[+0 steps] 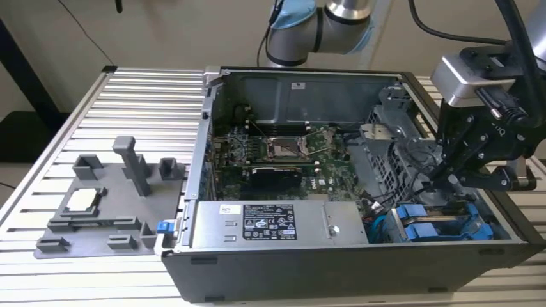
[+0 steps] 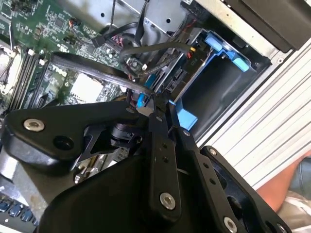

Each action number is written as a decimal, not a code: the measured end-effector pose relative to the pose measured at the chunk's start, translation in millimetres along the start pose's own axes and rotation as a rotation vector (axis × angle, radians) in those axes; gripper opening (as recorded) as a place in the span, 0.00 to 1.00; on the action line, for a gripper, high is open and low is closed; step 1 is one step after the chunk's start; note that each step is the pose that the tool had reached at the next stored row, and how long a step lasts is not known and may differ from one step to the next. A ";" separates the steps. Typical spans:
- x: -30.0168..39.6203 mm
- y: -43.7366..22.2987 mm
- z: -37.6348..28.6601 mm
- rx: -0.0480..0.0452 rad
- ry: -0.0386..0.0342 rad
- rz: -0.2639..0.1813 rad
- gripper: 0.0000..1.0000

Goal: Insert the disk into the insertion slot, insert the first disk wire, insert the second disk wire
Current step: 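Insert the second disk wire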

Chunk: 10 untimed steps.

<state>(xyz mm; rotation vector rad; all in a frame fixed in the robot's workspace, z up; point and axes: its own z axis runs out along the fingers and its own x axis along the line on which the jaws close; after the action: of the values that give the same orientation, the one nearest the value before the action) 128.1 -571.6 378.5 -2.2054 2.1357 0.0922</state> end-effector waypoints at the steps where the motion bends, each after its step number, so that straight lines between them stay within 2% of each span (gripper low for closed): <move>1: 0.0 -0.3 0.0 0.0004 0.0000 0.004 0.16; 10: 0.5 -1.3 0.9 0.0002 -0.0002 0.006 0.16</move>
<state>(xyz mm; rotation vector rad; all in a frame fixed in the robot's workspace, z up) 129.4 -572.0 377.5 -2.1994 2.1417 0.0925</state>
